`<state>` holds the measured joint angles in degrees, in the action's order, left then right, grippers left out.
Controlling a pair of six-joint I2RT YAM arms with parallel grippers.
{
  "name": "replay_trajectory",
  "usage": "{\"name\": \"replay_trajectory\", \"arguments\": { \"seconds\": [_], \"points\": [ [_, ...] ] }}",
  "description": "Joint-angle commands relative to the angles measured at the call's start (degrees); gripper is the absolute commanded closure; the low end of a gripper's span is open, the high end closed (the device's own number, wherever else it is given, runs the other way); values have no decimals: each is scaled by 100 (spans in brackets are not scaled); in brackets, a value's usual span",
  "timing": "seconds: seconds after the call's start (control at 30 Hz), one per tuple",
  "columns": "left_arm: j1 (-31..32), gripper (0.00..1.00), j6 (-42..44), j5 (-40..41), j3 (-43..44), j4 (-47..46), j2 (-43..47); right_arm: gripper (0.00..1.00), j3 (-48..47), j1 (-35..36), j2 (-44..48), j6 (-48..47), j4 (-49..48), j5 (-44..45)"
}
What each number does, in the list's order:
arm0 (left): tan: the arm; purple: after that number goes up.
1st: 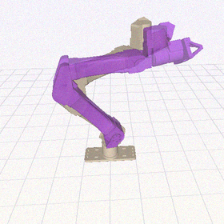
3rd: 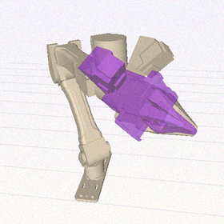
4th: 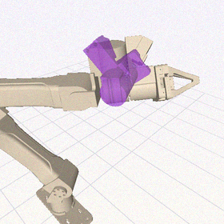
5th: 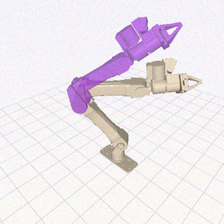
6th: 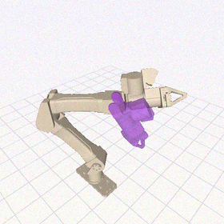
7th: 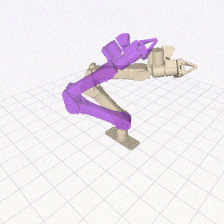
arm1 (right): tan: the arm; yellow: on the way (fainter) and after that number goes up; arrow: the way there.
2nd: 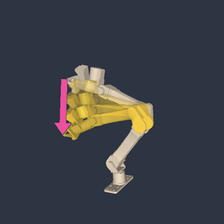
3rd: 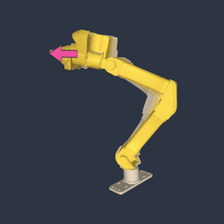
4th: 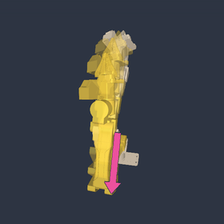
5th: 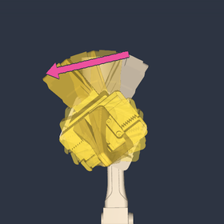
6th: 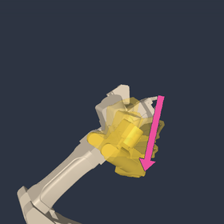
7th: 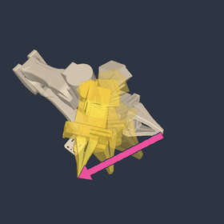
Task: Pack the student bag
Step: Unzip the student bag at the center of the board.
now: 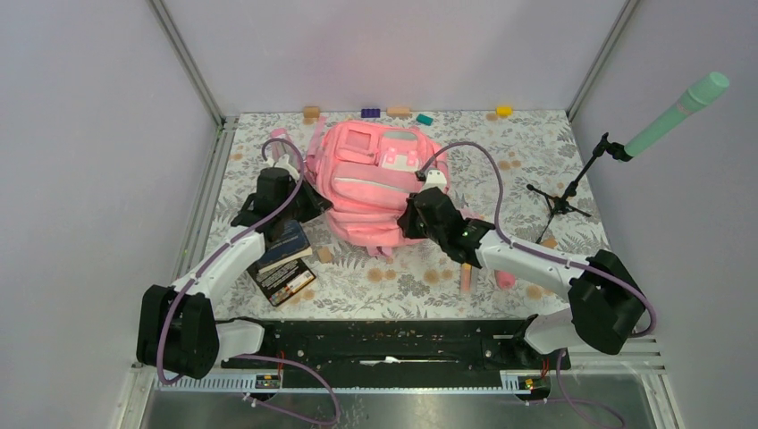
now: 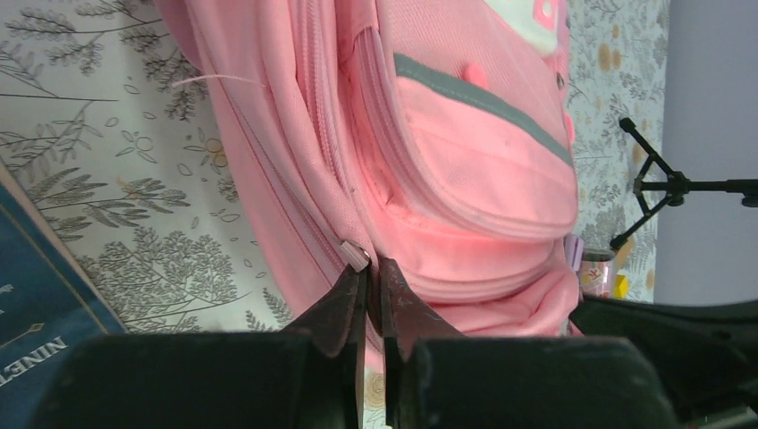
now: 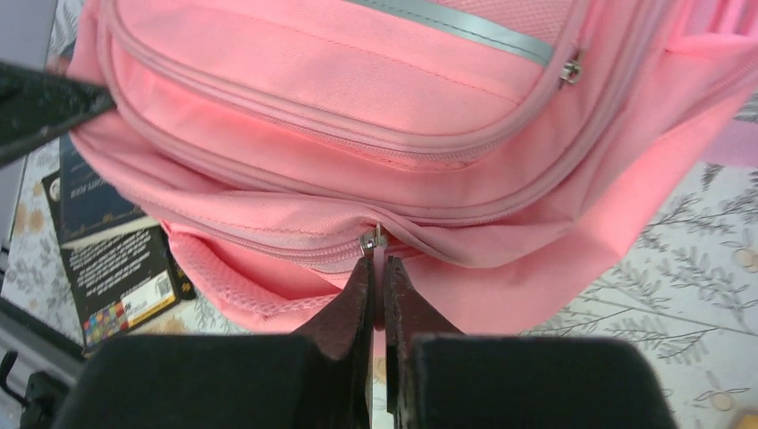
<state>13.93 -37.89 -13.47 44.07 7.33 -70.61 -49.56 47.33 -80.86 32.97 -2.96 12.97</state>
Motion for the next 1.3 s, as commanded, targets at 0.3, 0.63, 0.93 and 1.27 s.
{"name": "replay_trajectory", "arguments": {
  "seconds": [0.3,0.63,0.93,1.27],
  "points": [
    [136,100,-462,-505,-196,-710,101,100,-101,-427,50,126,-15,-147],
    [189,100,-439,-220,-216,-669,119,100,131,-147,452,143,-11,-257],
    [197,100,-436,-138,-167,-549,36,100,-70,190,584,-267,646,181],
    [224,100,-439,-121,-170,-557,20,100,-425,613,95,-185,489,155]
  ]
}}
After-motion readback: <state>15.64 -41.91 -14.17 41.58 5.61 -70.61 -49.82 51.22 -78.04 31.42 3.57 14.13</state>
